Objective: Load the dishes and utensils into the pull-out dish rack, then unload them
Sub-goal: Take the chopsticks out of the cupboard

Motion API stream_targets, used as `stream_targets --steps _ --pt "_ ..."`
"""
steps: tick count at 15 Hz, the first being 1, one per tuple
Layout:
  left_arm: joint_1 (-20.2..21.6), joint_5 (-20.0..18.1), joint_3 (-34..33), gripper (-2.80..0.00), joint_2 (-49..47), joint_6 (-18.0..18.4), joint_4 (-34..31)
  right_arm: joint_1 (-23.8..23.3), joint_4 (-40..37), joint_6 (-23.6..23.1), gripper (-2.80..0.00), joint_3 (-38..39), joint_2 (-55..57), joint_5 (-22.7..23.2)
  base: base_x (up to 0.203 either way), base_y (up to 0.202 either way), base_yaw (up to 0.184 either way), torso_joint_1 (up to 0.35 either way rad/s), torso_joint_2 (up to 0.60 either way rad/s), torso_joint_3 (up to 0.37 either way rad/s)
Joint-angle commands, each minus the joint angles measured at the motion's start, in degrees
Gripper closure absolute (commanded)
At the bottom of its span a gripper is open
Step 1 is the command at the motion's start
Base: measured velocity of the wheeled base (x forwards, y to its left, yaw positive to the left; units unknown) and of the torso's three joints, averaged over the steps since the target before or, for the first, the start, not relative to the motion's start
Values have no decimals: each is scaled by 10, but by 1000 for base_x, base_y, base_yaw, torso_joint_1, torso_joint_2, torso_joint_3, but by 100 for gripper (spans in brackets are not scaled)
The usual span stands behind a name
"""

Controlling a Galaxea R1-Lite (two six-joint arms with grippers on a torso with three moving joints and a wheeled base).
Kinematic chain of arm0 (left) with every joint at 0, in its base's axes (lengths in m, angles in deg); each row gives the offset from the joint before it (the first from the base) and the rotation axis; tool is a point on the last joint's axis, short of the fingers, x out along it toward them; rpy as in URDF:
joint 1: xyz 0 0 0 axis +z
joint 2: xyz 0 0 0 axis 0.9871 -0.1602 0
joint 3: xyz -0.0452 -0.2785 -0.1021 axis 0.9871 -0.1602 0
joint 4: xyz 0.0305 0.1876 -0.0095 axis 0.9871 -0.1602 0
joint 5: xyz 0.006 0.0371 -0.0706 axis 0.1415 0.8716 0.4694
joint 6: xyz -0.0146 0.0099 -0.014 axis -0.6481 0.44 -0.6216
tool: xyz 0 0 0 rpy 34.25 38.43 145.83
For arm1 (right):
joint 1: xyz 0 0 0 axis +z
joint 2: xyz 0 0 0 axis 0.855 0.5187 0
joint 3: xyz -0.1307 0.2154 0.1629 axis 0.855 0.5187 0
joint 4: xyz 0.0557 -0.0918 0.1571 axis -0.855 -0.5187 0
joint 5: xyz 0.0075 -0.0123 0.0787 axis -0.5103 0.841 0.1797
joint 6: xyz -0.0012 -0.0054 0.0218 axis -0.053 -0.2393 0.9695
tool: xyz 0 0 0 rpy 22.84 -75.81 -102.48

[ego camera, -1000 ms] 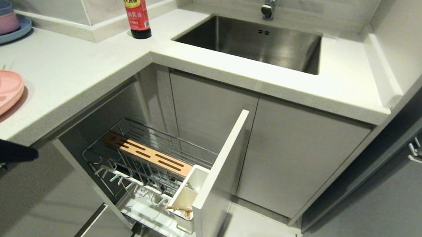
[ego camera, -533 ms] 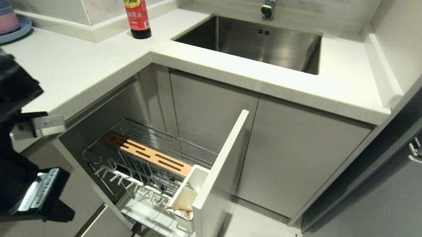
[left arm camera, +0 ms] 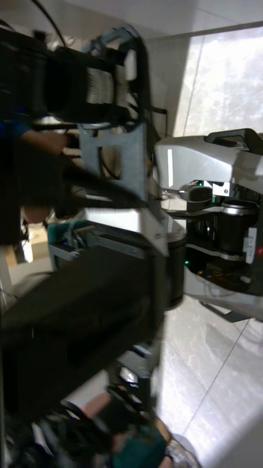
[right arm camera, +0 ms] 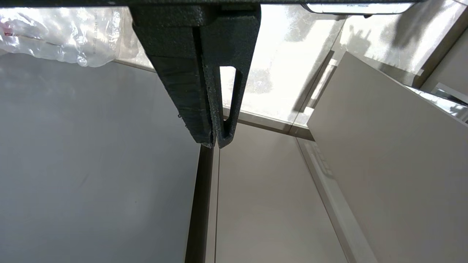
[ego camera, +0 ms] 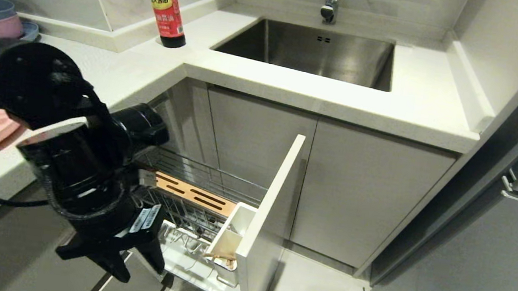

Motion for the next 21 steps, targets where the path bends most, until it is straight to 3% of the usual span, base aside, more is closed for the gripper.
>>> stream_targets --steps 1,7,21 --pt "14 -2 2 -280 -73 -2 13 0 0 0 0 0 0 0 0 0 0 0 0 0" --pt "35 -1 2 -280 -161 -5 49 0 0 0 0 0 0 1 0 0 0 0 0 0" --pt "27 -1 55 -280 -255 -6 66 0 0 0 0 0 0 0 0 0 0 0 0 0"
